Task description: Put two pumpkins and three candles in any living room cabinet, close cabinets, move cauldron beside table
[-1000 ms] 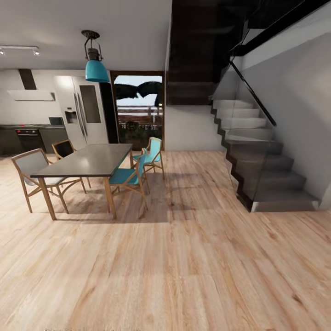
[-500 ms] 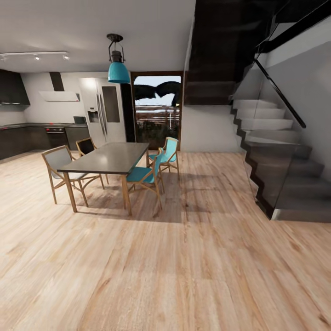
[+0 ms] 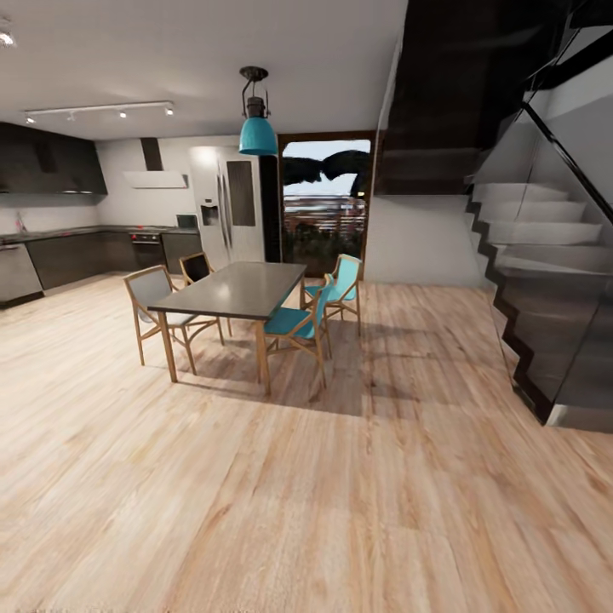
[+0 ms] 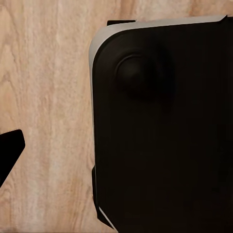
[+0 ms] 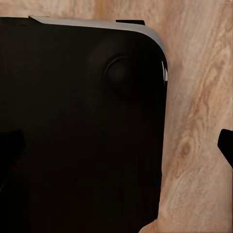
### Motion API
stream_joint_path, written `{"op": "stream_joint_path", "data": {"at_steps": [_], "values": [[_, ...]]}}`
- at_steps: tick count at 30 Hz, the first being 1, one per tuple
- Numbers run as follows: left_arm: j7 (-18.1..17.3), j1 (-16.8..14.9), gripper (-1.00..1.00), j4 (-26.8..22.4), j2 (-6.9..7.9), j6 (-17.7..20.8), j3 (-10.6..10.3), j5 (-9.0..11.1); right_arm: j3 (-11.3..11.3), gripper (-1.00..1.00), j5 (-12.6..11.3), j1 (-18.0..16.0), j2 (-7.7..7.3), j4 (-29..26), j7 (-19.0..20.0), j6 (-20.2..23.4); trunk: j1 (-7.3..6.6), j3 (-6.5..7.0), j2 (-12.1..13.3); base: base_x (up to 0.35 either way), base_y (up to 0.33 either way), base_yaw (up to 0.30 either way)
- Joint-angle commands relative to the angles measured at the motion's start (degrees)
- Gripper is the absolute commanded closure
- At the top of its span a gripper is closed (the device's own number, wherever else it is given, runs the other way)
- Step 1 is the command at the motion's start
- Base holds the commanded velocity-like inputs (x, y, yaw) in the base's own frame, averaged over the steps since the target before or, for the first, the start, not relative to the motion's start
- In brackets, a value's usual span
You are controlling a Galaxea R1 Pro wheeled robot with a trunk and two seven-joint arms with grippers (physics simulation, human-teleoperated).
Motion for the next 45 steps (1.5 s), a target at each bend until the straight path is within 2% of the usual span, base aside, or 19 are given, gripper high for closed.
{"op": "stream_joint_path", "data": {"at_steps": [1,29,45], "values": [[0.03,0.03,-1.0,-0.09,0.0,-0.08,-0.05,-0.03,0.01,-1.0,0.04,-0.03,0.01,0.05,-0.06,-0.2,0.0,-0.05,-0.02,0.0,0.0,0.245],[-0.24,0.03,-1.0,-0.09,-0.38,0.0,0.06,0.05,0.17,-1.0,0.4,-0.03,0.01,0.21,-0.03,-0.21,0.0,-0.05,-0.02,0.003,0.0,0.245],[-0.7,0.03,-1.0,-0.17,-0.7,0.01,-0.26,-0.33,0.26,-1.0,0.41,-0.03,0.06,0.14,0.27,-0.29,0.0,-0.08,-0.02,0.313,0.0,0.197]]}}
